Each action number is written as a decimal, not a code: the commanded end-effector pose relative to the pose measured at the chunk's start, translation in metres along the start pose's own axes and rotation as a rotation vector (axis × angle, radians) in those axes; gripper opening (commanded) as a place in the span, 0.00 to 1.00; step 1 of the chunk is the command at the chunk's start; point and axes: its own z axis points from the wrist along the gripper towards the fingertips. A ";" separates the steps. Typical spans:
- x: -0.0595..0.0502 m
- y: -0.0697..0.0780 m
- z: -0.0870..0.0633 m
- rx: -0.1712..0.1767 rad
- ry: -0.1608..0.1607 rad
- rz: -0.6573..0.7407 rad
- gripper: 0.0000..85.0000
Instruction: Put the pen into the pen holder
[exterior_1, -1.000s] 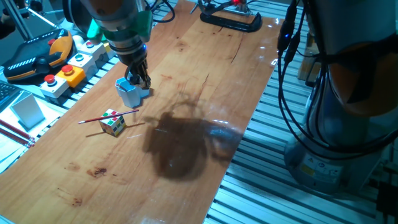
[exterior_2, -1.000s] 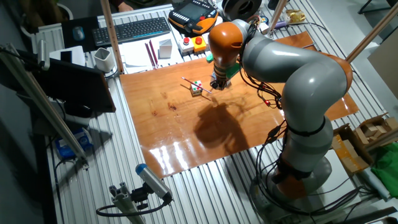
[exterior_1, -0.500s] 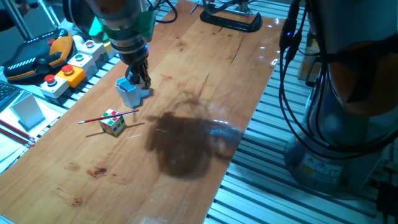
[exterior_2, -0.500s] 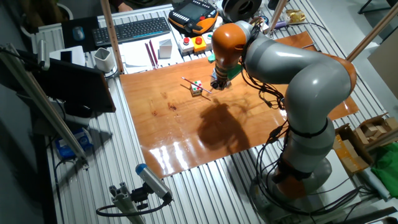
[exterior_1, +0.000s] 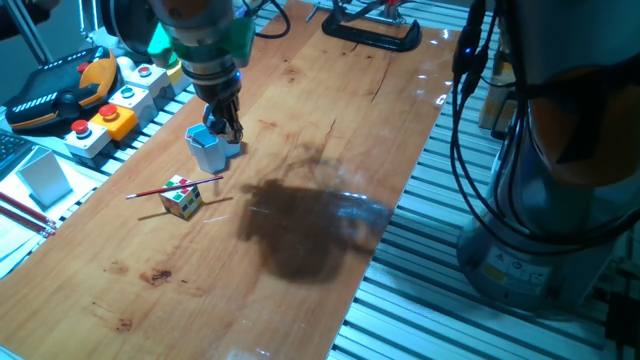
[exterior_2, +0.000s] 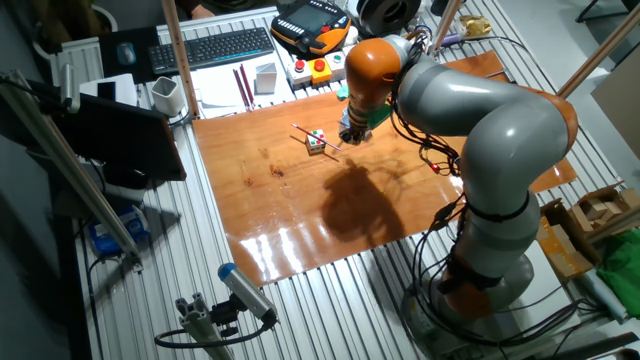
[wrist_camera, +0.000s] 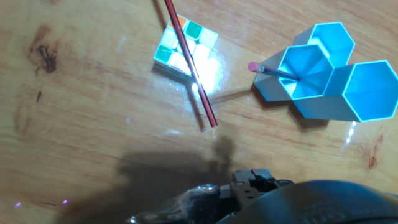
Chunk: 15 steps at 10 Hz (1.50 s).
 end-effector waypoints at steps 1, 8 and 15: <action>0.000 0.000 0.000 -0.006 0.007 0.010 0.01; -0.042 0.040 -0.007 0.020 0.031 0.007 0.01; -0.073 0.089 0.003 0.022 0.038 -0.004 0.01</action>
